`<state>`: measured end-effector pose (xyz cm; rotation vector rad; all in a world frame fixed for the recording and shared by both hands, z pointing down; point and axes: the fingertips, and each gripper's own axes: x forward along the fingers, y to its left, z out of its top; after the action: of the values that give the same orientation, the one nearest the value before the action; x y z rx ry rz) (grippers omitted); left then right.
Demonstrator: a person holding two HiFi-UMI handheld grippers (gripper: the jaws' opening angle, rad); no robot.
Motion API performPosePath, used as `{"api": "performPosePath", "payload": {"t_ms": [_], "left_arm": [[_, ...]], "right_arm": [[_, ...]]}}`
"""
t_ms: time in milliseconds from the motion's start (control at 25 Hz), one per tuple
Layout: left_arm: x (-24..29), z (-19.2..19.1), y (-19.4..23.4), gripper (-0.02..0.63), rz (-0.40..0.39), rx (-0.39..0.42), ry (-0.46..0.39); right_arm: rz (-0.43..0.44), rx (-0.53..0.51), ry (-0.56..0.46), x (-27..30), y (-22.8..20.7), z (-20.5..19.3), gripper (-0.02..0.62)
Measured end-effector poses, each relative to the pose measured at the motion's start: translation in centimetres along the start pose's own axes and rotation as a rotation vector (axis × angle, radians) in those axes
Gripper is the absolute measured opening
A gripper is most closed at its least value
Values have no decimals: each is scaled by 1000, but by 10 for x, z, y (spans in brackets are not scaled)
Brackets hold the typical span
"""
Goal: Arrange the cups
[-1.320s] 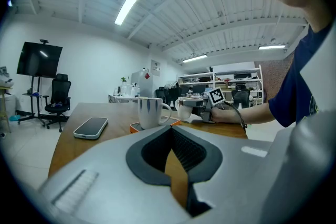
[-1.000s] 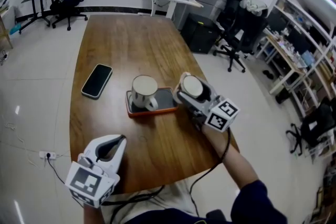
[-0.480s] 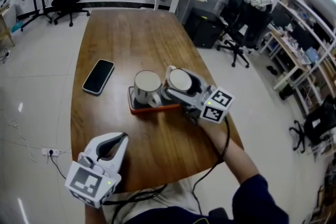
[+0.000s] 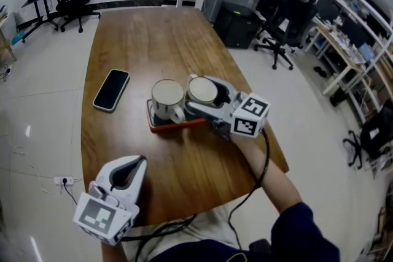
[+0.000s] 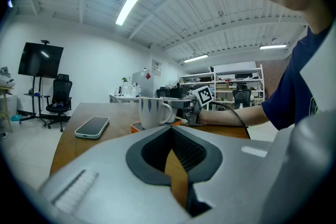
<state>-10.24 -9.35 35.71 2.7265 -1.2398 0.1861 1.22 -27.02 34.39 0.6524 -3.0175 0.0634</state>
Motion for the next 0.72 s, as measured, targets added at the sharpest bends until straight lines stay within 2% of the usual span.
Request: {"api": "performPosePath", "payload": {"t_ms": [120,160,240,280,440,720], "left_arm": [[-1,1,0,3,-1,12,-4],[-1,1,1,3,-1,23,-6],[-1,0,1,3,-2,30,-5],[-1,-1,1,3,-2,25,-3],[0,-2,2,3,1,14,5],[1,-3,1,3,0,8,4]], "right_arm": [[-5,13,55,6,-2,-8,403],[-5,22,80,9,-2,-12,425],[-2,34,113,12,-2,-18,519],[-2,35,114,12,-2,-18,534],[-34,37,97,5,-5,-18,561],[-98,50,117,-16,-9,-24,562]]}}
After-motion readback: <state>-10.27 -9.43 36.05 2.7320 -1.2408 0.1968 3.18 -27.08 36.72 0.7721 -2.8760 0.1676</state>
